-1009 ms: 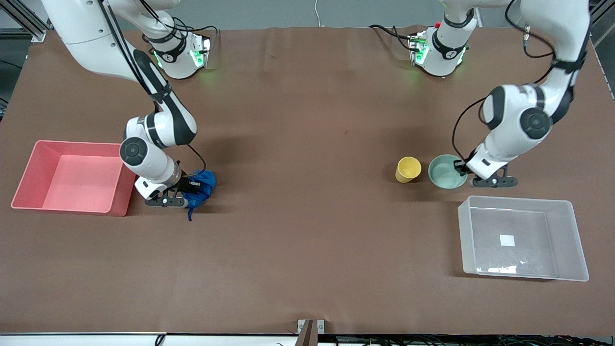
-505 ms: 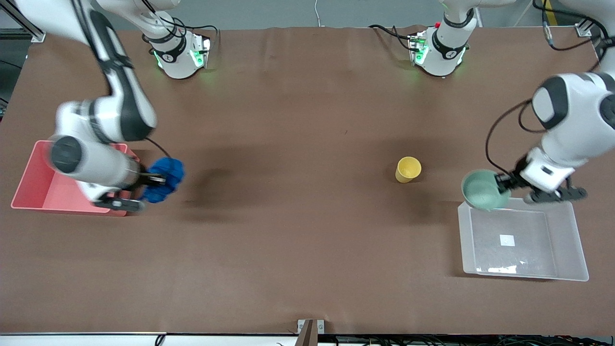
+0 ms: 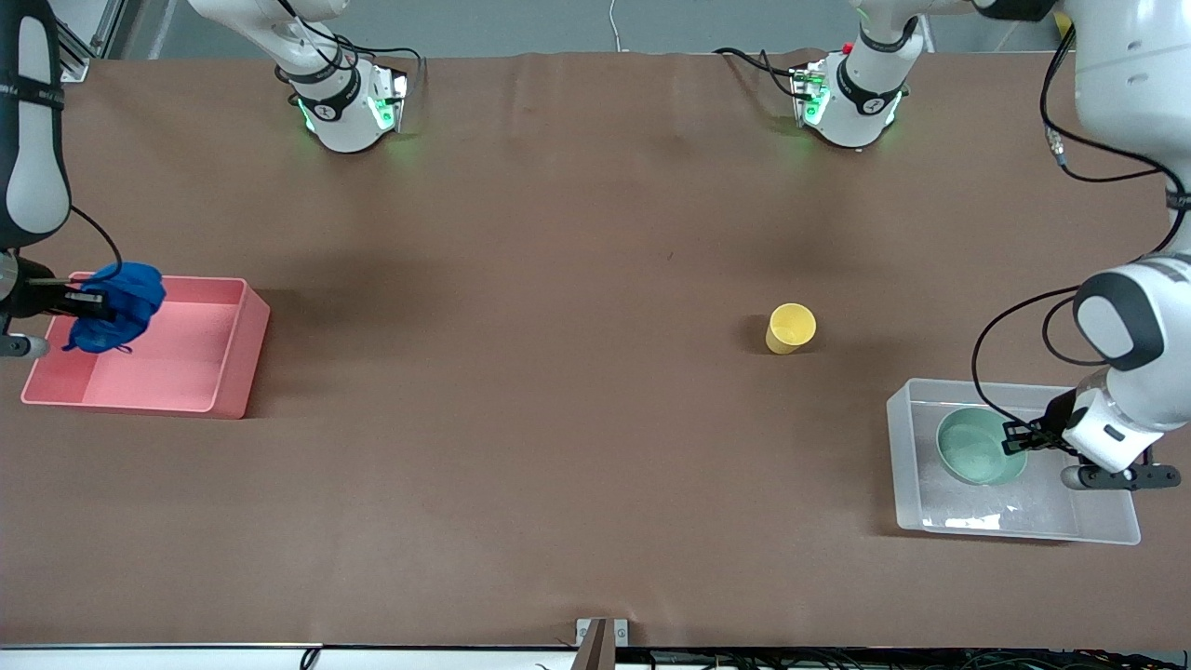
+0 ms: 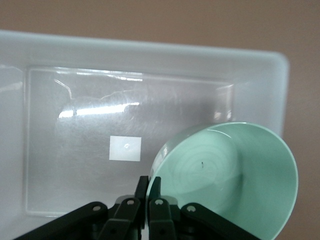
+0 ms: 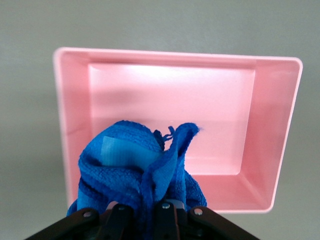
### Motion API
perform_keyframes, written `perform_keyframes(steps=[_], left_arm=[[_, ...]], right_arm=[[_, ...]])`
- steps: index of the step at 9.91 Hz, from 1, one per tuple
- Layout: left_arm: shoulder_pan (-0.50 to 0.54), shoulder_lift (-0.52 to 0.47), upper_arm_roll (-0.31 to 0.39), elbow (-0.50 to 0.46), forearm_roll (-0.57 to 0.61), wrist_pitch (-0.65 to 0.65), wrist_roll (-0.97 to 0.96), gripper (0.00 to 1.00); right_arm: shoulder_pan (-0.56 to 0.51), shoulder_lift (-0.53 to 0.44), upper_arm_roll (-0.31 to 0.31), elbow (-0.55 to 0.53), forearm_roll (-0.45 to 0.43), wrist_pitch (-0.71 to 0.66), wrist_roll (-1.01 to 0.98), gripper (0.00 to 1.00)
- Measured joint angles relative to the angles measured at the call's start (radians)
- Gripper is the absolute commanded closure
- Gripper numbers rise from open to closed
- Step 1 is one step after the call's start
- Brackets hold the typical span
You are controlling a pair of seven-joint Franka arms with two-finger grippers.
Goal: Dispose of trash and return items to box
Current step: 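Carry the cloth into the pink bin while the left gripper carries the bowl, then release the cloth in the pink bin while the left gripper releases the bowl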
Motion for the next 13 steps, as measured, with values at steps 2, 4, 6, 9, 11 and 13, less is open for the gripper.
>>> perform_keyframes(steps=[2, 4, 6, 9, 11, 13], left_arm=[[0.007, 0.055, 0.004, 0.005, -0.005, 0.002, 0.038, 0.98], [0.007, 0.089, 0.005, 0.007, -0.007, 0.033, 0.058, 0.93], [0.007, 0.113, 0.005, 0.008, -0.007, 0.055, 0.061, 0.64], [0.007, 0.111, 0.005, 0.025, -0.007, 0.061, 0.061, 0.00], [0.006, 0.055, 0.004, 0.050, -0.007, 0.042, 0.061, 0.00], [0.000, -0.077, -0.003, 0.051, 0.000, -0.105, 0.029, 0.00]], right_arm=[[0.007, 0.034, -0.003, -0.111, 0.009, 0.168, -0.003, 0.95], [0.015, 0.103, -0.001, -0.174, 0.038, 0.304, -0.002, 0.87], [0.016, 0.168, -0.001, -0.211, 0.044, 0.421, -0.002, 0.45], [0.016, 0.200, 0.000, -0.211, 0.068, 0.455, -0.001, 0.00], [0.025, 0.198, 0.002, -0.202, 0.094, 0.434, 0.000, 0.00], [0.031, 0.154, 0.001, -0.126, 0.097, 0.265, 0.005, 0.00]])
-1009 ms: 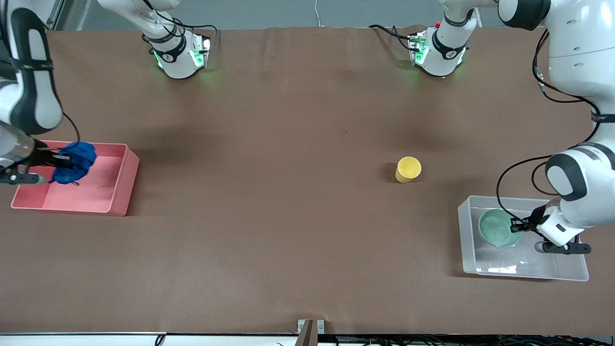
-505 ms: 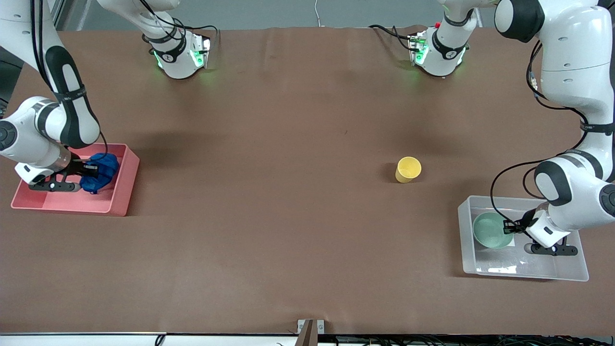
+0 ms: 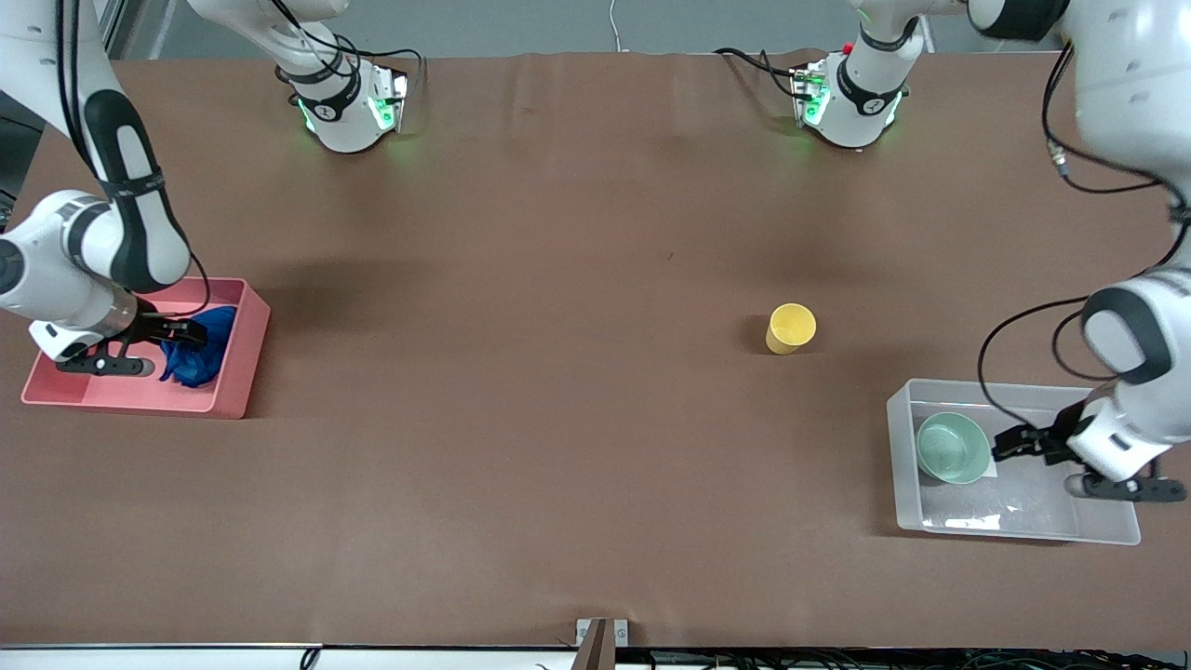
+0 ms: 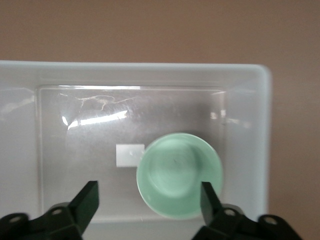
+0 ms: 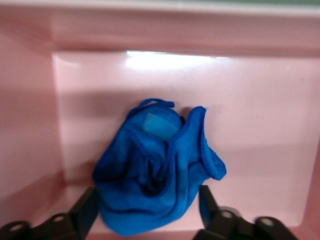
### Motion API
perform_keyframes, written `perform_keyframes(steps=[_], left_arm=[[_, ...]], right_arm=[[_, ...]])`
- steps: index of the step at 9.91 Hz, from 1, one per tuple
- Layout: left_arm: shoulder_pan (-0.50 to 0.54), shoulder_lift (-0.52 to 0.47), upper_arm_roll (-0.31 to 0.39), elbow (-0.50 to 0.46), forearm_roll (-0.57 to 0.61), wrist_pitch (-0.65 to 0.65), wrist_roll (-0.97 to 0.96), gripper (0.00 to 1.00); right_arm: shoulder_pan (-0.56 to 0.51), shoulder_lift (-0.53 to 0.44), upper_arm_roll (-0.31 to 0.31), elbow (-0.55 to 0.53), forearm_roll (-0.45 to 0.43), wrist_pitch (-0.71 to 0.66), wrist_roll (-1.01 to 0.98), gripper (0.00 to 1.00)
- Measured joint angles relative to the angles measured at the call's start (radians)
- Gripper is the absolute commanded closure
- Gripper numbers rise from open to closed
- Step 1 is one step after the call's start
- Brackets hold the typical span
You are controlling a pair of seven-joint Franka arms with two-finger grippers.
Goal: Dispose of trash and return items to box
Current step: 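Release the cloth in the pink bin while the left gripper releases the bowl, then move the left gripper to the yellow cup and grasp it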
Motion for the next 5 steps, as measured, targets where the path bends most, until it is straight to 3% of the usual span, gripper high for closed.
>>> perform_keyframes(steps=[1, 3, 5], left_arm=[[0.001, -0.082, -0.027, -0.019, 0.044, -0.074, -0.041, 0.00], [-0.001, -0.256, -0.126, -0.164, 0.145, -0.116, -0.168, 0.00], [-0.004, -0.391, -0.229, -0.361, 0.158, -0.111, -0.270, 0.00]], right_arm=[[0.000, -0.048, 0.000, 0.060, 0.002, -0.109, 0.026, 0.00], [-0.014, -0.165, 0.047, 0.178, 0.003, -0.307, 0.153, 0.00], [-0.097, -0.238, 0.226, 0.296, 0.002, -0.479, 0.339, 0.00]])
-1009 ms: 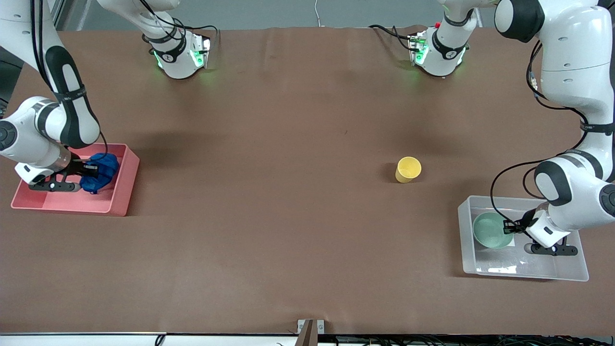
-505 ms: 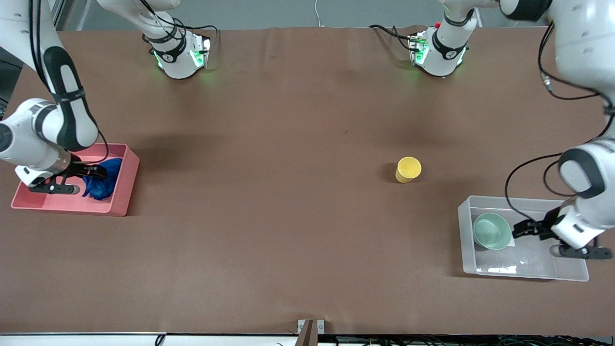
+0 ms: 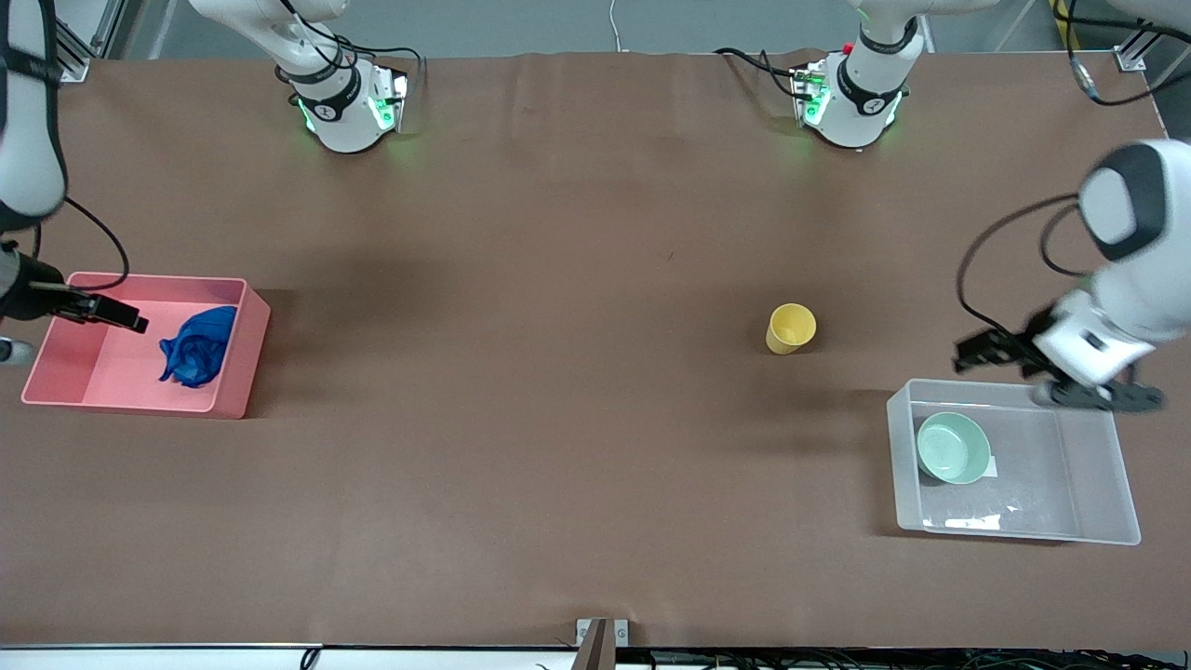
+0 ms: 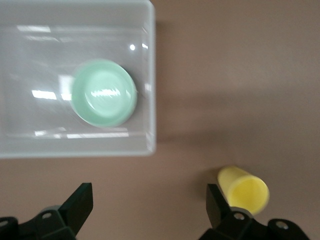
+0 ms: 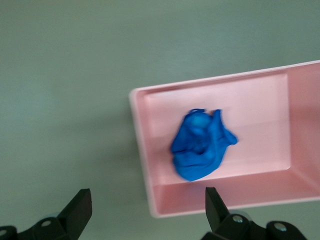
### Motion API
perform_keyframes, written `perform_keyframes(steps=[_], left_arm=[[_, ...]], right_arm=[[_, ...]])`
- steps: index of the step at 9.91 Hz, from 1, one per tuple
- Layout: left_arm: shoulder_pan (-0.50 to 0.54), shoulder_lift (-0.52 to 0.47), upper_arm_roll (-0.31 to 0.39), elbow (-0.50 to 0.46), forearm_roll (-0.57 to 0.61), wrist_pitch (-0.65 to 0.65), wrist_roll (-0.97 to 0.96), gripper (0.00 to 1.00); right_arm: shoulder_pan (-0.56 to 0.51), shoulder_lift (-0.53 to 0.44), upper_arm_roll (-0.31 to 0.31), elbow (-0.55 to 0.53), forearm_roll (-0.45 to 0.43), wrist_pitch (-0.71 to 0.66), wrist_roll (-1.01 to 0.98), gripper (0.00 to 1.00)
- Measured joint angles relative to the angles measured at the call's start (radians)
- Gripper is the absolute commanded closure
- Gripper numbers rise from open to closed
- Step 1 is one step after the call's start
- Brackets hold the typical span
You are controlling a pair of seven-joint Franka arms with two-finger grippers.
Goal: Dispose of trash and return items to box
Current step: 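Move the left gripper to the yellow cup and grasp it, then carry the yellow cup with the left gripper over the green bowl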
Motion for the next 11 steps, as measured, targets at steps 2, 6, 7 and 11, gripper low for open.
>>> perform_keyframes(steps=[2, 6, 7, 11], left_arm=[[-0.002, -0.046, -0.097, -0.166, 0.001, 0.081, -0.059, 0.00], [-0.005, 0.026, -0.199, -0.394, 0.001, 0.370, -0.110, 0.08], [-0.006, 0.069, -0.211, -0.401, 0.001, 0.417, -0.111, 0.25], [-0.008, 0.172, -0.220, -0.402, 0.001, 0.488, -0.111, 0.98]], right_arm=[[-0.021, -0.030, 0.118, 0.137, -0.002, -0.159, 0.164, 0.00], [-0.033, -0.093, 0.133, 0.389, -0.003, -0.477, 0.154, 0.00], [-0.038, -0.122, 0.129, 0.387, -0.005, -0.492, 0.120, 0.00], [-0.045, -0.126, 0.128, 0.384, -0.031, -0.475, 0.086, 0.00]])
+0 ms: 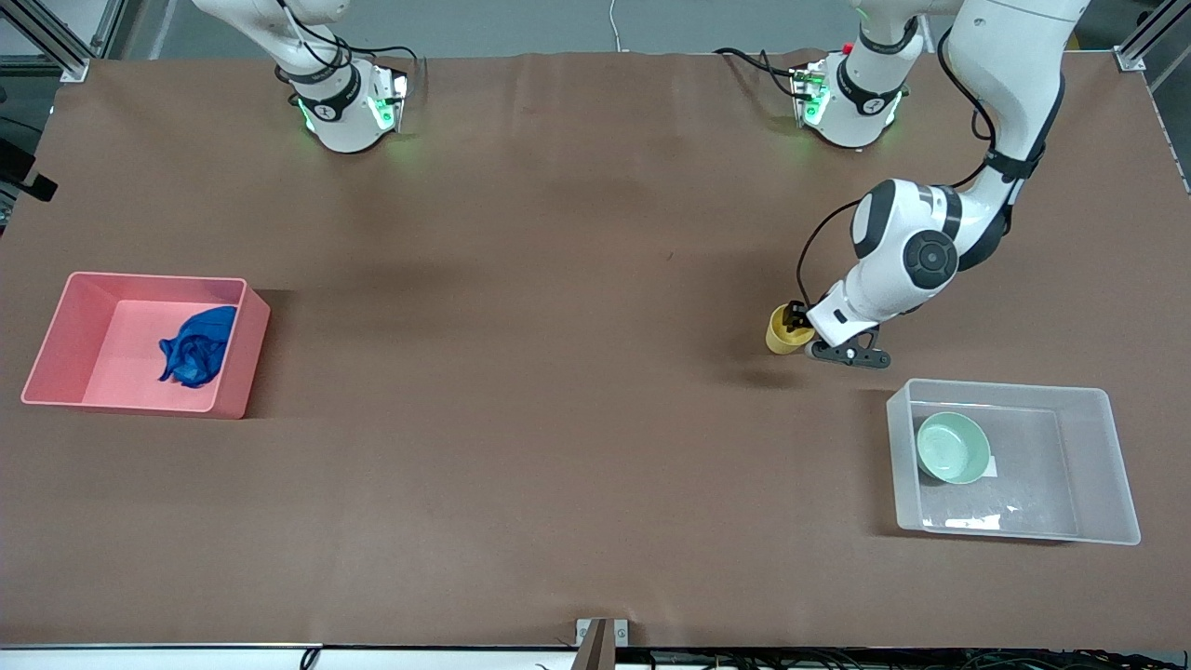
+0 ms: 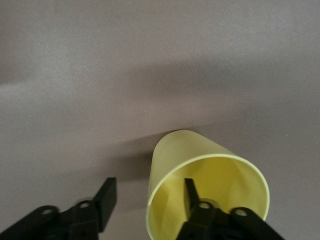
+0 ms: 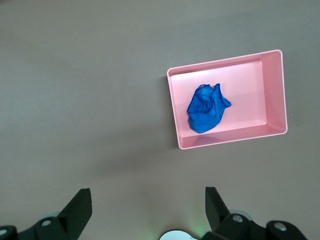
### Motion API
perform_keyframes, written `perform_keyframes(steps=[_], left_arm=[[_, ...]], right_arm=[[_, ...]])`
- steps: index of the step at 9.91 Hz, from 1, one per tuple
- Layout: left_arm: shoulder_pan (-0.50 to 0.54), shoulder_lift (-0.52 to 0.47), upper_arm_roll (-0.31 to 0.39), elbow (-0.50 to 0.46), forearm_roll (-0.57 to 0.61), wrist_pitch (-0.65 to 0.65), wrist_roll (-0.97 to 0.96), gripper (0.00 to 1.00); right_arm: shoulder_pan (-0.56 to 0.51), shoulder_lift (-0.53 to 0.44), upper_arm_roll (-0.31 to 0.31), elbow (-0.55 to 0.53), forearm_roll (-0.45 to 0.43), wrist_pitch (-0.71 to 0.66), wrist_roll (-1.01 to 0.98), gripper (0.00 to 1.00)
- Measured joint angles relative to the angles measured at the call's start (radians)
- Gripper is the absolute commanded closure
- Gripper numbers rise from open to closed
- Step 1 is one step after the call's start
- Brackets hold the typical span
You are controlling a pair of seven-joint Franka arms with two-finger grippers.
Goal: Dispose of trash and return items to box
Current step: 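Carry the yellow cup with the left gripper over the green bowl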
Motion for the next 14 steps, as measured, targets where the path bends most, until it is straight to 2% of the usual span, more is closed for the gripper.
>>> perform_keyframes(steps=[3, 5, 7, 8, 10, 12, 14], left_arm=[[0.000, -0.019, -0.007, 0.010, 0.000, -0.017, 0.002, 1.00], [0.004, -0.068, -0.006, 0.049, 0.000, -0.096, 0.015, 1.00], [0.011, -0.102, 0.025, 0.174, 0.000, -0.218, 0.023, 1.00], [0.014, -0.094, 0.066, 0.257, 0.001, -0.256, 0.025, 1.00], [0.022, -0.021, 0.173, 0.425, 0.001, -0.269, 0.047, 1.00], [0.033, 0.104, 0.272, 0.593, 0.001, -0.289, 0.102, 1.00], [0.064, 0.218, 0.318, 0.714, 0.000, -0.333, 0.221, 0.99]], right_arm=[[0.000, 0.026, 0.002, -0.040, -0.016, 0.081, -0.003, 0.00], [0.000, 0.028, 0.004, -0.048, -0.040, 0.082, -0.014, 0.00], [0.001, 0.028, 0.006, -0.050, -0.059, 0.082, -0.029, 0.00], [0.002, 0.028, 0.006, -0.050, -0.059, 0.082, -0.029, 0.00], [0.003, 0.027, 0.007, -0.049, -0.050, 0.083, -0.029, 0.00], [0.003, 0.027, 0.006, -0.049, -0.037, 0.083, -0.029, 0.00], [0.003, 0.027, 0.006, -0.049, -0.037, 0.083, -0.029, 0.00]])
